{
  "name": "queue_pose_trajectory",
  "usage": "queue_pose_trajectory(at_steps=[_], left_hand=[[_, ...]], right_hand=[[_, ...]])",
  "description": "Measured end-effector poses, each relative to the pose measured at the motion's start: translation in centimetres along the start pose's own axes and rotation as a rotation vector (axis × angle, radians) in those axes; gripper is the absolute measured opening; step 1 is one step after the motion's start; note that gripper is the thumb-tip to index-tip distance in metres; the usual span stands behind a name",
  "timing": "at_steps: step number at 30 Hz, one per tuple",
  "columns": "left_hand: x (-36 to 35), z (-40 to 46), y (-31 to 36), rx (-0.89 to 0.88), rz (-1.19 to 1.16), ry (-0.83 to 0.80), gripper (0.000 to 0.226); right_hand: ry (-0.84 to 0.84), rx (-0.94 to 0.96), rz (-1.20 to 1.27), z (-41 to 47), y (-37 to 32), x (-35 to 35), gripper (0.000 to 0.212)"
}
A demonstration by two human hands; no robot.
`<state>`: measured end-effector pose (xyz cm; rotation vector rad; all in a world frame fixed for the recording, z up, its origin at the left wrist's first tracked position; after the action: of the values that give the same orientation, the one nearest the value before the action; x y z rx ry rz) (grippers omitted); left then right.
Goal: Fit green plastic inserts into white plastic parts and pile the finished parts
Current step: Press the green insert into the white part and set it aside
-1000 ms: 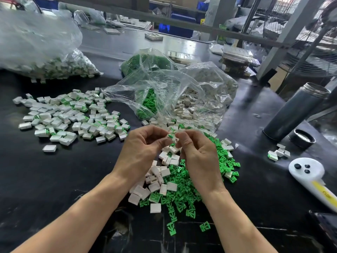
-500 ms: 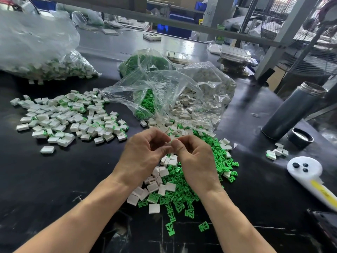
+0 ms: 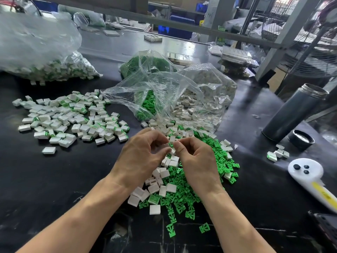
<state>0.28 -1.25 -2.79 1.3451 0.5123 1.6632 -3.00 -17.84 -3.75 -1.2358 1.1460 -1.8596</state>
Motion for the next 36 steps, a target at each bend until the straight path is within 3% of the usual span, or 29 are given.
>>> queue_pose_trajectory(at_steps=[5, 14, 25, 28, 30, 33, 36], left_hand=[[1.5, 0.9, -1.9, 0.108, 0.220, 0.031, 0.010], [4.2, 2.1, -3.8, 0.209, 0.573, 0.187, 0.017], [4.9, 2.5, -4.5, 0.241, 0.718, 0.239, 0.022], [4.9, 2.5, -4.0, 0.191, 0.668, 0.255, 0.019], [4.2, 2.2, -3.3, 0.130, 0.508, 0.217, 0.017], [1.9, 1.4, -2.2, 0.119, 0.249, 0.046, 0.012], [-0.6, 0.6, -1.5, 0.098, 0.157, -0.084, 0.019]], right_hand=[[0.037, 0.002, -0.177, 0.4, 0.3, 1.2, 0.014], [0.062, -0.026, -0.315, 1.0, 0.8, 2.7, 0.012], [-0.098, -0.062, -0.515, 0.9, 0.3, 3.4, 0.002], [-0.161, -0.049, -0.583, 0.7, 0.0, 3.2, 0.007], [-0.188, -0.034, -0.637, 0.5, -0.1, 2.7, 0.014], [-0.203, -0.037, -0.689, 0.4, -0.3, 2.3, 0.020], [-0.205, -0.028, -0.737, 0.4, -0.5, 2.1, 0.019]])
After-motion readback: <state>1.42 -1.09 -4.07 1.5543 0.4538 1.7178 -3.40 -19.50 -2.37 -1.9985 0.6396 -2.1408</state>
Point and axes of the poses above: each hand's wrist, its own z-axis towards the middle knuckle, its own x-axis out of the back of the hand, y = z × x, the point moved 3 cm from there along z, towards the middle knuckle, and after that the axes turned 2 degrees about y, right-handed, at the moved point
